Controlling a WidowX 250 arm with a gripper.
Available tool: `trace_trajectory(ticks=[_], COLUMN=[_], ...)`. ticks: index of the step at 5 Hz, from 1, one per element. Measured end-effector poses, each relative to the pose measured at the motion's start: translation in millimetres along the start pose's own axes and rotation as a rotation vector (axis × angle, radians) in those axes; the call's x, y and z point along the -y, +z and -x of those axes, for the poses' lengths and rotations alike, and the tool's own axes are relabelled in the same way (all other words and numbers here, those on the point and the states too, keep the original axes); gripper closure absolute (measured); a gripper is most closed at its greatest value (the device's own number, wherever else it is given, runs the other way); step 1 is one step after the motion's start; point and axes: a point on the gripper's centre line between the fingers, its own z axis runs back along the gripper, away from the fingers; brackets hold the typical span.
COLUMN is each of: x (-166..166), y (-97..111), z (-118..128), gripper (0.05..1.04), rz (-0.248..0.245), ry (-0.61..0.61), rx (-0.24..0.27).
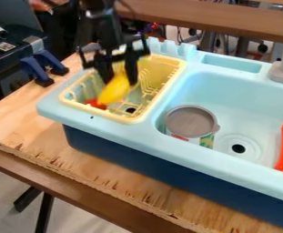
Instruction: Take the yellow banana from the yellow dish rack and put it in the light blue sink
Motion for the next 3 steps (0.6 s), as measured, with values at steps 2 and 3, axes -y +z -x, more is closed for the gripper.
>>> trace_trajectory(ticks=[2, 3], x=[44.3, 85.4], y=[43.5, 43.3], z=[24.1, 44.8], gripper=[0.565, 0.565], rz=[-0.014, -0.104], ry=[-0.335, -0.328], rx=[-0.039, 0.090])
